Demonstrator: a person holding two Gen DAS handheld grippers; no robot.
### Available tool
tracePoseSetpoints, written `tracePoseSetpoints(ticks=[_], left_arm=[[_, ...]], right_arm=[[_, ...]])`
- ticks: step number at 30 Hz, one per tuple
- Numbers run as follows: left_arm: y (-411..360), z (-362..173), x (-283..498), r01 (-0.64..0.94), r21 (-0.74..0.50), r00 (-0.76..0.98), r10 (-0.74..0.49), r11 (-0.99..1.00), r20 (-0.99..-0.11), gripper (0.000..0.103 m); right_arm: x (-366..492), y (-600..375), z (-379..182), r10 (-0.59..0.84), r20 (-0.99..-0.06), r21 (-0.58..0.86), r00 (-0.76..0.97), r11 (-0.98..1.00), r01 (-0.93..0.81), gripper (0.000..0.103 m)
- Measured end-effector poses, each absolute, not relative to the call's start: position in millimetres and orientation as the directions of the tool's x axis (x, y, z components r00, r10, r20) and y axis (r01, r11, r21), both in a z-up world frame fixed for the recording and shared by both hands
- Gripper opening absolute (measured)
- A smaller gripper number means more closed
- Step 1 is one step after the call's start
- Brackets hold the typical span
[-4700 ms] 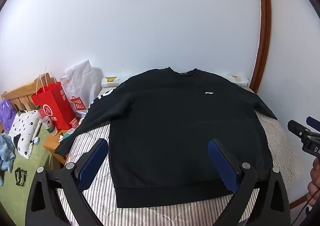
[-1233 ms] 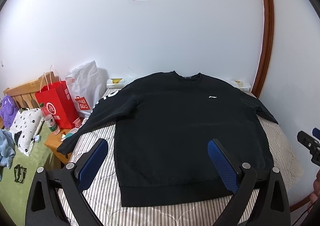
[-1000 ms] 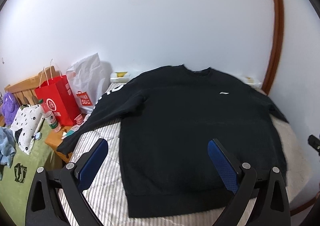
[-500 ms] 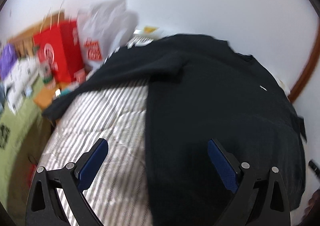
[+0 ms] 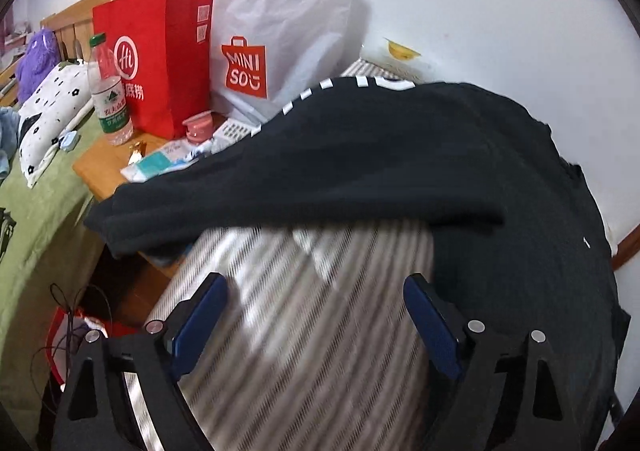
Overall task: Fold small clothes
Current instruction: 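Grasp the sweatshirt sleeve cuff with the left gripper and lift it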
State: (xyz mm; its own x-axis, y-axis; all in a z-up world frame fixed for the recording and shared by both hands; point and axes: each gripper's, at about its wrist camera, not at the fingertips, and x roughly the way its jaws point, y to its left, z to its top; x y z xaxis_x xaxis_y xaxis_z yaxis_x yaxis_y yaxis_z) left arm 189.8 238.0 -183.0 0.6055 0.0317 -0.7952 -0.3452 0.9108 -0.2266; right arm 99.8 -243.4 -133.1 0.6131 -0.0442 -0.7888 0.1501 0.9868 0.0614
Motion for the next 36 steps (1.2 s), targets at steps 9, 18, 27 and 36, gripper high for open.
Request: tracePoseSetpoints(ticks=[9,18,27,36], left_arm=[[254,-184,225,-0.373,-0.203,0.627,0.085,0.905,-0.774,0.082],[249,-180,247,-0.416,-0.001,0.59,0.268,0.909,-0.762,0.007],[244,-139,243,-0.425,0.016,0.667,0.325,0.905,-0.671,0.005],[186,-58,265,-0.319,0.031,0.802,0.287,0.947,-0.523,0.005]], right_arm=[[114,-225,-131,-0.022,-0.783,0.062,0.621,0.992,0.112,0.078],[131,-212,-125,-0.013,-0.765,0.028,0.644,0.998,0.052,0.078],[133,-219,-120,0.01,-0.751,0.042,0.66,0.999,0.033,0.078],[136,-229,-111,0.02,-0.732,0.057,0.681,0.998,0.032,0.078]])
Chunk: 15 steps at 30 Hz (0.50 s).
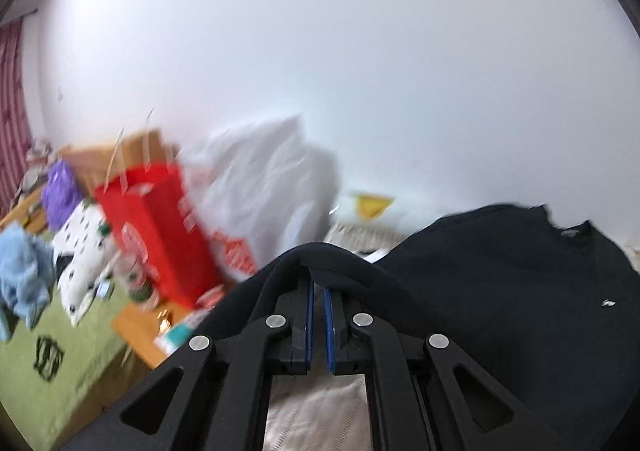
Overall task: Fold small clothes
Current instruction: 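Grasp the sweatshirt sleeve cuff with the left gripper and lift it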
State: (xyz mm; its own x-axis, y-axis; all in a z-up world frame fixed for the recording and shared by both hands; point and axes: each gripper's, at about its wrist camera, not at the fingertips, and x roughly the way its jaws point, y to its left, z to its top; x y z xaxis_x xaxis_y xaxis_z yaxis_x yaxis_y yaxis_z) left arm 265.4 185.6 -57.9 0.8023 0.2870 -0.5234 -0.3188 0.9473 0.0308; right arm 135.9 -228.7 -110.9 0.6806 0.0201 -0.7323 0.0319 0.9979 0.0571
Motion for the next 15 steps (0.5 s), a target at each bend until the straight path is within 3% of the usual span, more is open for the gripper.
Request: tracePoseSetpoints(ticks=[6,15], left_arm=[[100,-41,283,-0.142,0.05,0.865,0.148,0.989,-0.48,0.005],[3,-105,296,0.077,-0.017,0.778,-0.071,0.997,-0.624,0.005]], right_arm=[[137,-230,-107,0.024,-0.72,0.059,0.694,0.998,0.027,0.078],[134,-241,-106,0.003,-0.724,0.041,0.69,0.998,0.039,0.078]])
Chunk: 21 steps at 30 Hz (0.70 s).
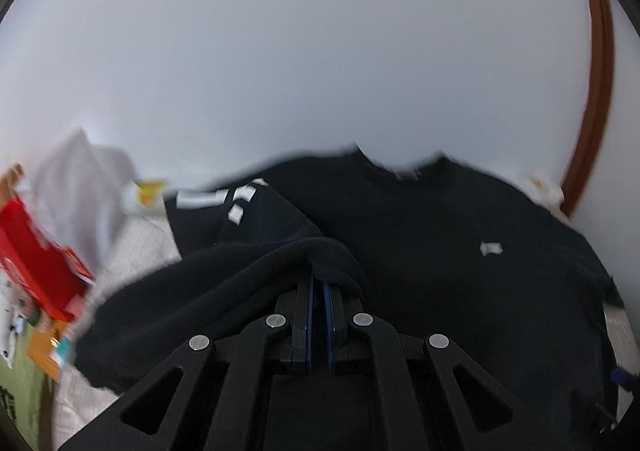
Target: Fold small clothes
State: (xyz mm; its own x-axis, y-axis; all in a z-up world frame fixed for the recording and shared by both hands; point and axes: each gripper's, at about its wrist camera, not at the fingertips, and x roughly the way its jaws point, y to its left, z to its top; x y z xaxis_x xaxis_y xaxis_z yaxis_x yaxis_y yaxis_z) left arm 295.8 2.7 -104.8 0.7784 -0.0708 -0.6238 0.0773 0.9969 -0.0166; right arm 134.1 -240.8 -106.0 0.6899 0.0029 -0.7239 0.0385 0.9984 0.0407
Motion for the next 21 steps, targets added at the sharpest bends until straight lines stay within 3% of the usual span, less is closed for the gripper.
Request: tracePoseSetpoints(ticks=[4,8,11,13,21], left_arm=[[-6,-130,293,0.117,-0.032,0.725,-0.107,0.993,-0.681,0.008],[17,-132,291,0.114,-0.127,0.684,-0.17,0.985,-0.709,0.011],[46,-125,274,0.08,-0.171,0.696,-0.178,0.982,-0.696,0.036],[72,-119,261,0.051,-0.178,0.72,-0.16,0.983,-0.676,0.06],[207,-124,213,-0.177,-0.186,0.742,0.007,0.967,-0.67,0.065]], right_arm=[[132,-248,-108,-0.014,-0.733,0.031,0.68,0.998,0.054,0.078],[133,-248,-109,-0.016,-0.747,0.039,0.665,0.997,0.067,0.078],[136,-236,-105,-0.007,-0.748,0.036,0.664,0.998,0.05,0.078],[140,-217,-100,-0.004,-0.743,0.014,0.67,1.0,0.021,0.078],[170,-124,-89,0.07,-0.727,-0.031,0.683,0.99,-0.134,0.078]])
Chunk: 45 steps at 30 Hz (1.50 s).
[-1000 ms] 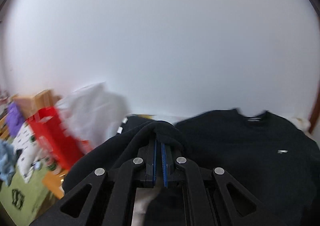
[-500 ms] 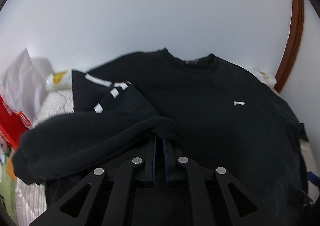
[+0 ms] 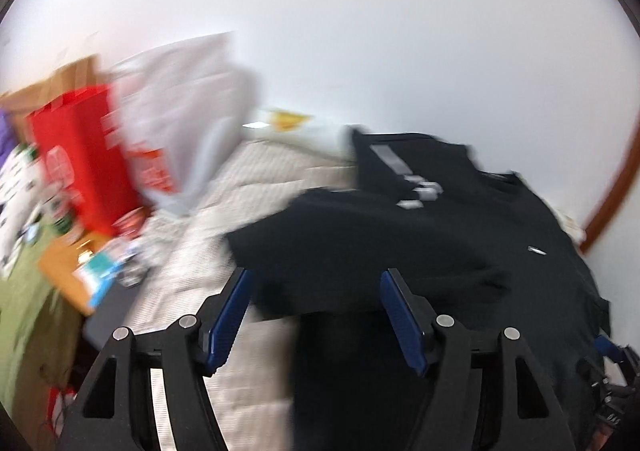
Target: Fold small clothes
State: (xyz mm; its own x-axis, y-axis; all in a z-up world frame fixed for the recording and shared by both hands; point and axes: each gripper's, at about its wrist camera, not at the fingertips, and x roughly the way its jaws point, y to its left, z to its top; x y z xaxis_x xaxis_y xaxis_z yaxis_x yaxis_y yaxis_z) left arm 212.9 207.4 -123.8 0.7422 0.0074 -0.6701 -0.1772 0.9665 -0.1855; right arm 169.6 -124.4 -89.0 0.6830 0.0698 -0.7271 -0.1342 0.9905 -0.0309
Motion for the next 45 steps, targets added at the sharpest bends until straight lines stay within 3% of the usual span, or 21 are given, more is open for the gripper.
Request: tracePoseSetpoints(ticks=[6,22,23,24,26,33,37,45], left_arm=[[263,-159,212,-0.278,-0.219,0.69,0.036,0.935,-0.723,0.065],[271,-183,223,-0.293,-0.279,0.663,-0.016,0.915,-0.748,0.066],[272,-183,223,-0.293,-0.283,0.665,-0.018,0.913,-0.746,0.066],[272,-183,222,-0.294,-0.286,0.667,-0.018,0.912,-0.745,0.066],[271,-183,221,-0.291,-0.295,0.672,-0.024,0.91,-0.74,0.066],[252,-188,225,-0.227,-0.287,0.663,-0.068,0.931,-0.745,0.066],[235,-187,225,-0.162,-0.277,0.671,-0.101,0.947,-0.735,0.066],[211,-189,227,-0.083,-0.192,0.657,-0.091,0.978,-0.749,0.066]], right_arm=[[212,-47,-89,0.106,-0.723,-0.098,0.683,0.963,-0.253,0.078],[286,78,-142,0.21,-0.759,-0.189,0.616,0.835,-0.517,0.076],[287,80,-143,0.208,-0.754,-0.197,0.623,0.834,-0.516,0.06],[288,81,-143,0.22,-0.749,-0.193,0.624,0.83,-0.524,0.03],[289,78,-137,0.263,-0.753,-0.148,0.603,0.825,-0.545,0.007],[274,21,-70,0.301,-0.598,-0.072,0.742,0.903,-0.424,0.005],[272,-35,-47,0.23,-0.563,-0.001,0.794,0.96,-0.279,0.005],[277,-137,-82,0.119,-0.658,0.133,0.744,0.99,-0.041,0.007]])
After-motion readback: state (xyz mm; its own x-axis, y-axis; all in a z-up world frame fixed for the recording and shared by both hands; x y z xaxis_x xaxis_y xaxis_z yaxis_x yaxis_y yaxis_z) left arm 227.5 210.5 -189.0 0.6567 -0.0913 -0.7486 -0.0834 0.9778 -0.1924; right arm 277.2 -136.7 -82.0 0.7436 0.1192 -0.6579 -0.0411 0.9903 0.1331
